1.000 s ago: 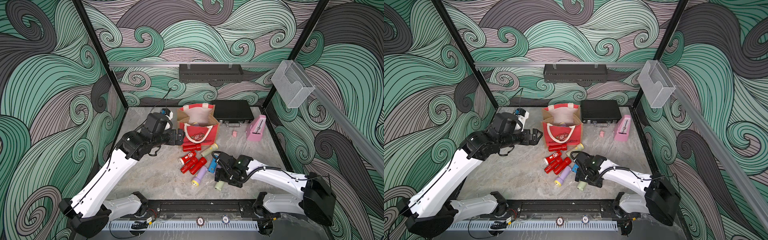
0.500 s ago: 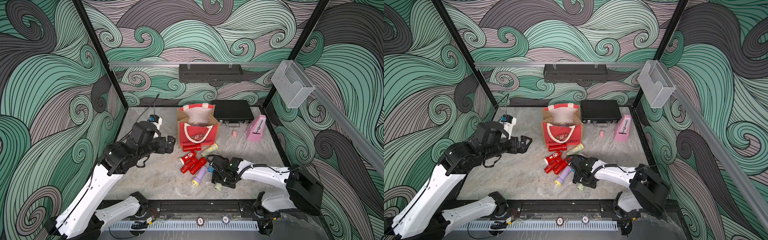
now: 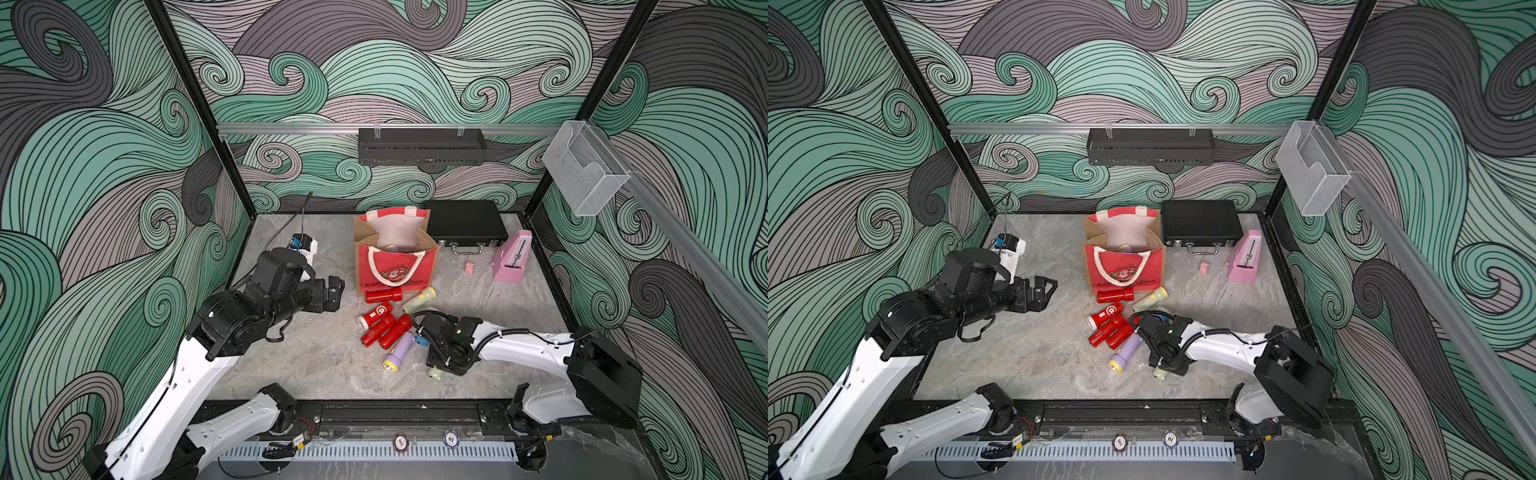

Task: Put the flashlights into the tote bags
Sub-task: Pick up the flashlight from the center of the board.

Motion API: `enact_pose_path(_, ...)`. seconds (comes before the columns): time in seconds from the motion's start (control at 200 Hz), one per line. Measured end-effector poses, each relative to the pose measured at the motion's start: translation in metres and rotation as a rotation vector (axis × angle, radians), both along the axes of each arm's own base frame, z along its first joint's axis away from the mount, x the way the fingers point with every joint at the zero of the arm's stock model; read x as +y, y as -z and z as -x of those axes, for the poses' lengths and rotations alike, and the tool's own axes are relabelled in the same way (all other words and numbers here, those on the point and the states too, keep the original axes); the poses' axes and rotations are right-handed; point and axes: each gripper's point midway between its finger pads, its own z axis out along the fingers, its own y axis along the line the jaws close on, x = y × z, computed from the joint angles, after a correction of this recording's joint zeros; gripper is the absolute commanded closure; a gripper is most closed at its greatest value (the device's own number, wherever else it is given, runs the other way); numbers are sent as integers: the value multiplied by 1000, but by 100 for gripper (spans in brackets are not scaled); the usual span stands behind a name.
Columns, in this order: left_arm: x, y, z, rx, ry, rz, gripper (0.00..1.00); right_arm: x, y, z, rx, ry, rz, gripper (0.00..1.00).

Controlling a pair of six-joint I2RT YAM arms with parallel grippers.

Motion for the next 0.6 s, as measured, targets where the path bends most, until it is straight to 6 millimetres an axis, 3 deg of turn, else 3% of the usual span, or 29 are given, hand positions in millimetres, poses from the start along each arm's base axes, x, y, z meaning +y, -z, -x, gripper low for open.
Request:
enact_pose_path(0.415,0,5,-1,5,0,-7,1,-22,-2,6,-31,33,29,79)
enact_pose_path(0.6,1,14,0,19,-2,-13,1,-32,-21,5,-105,39,-6,90)
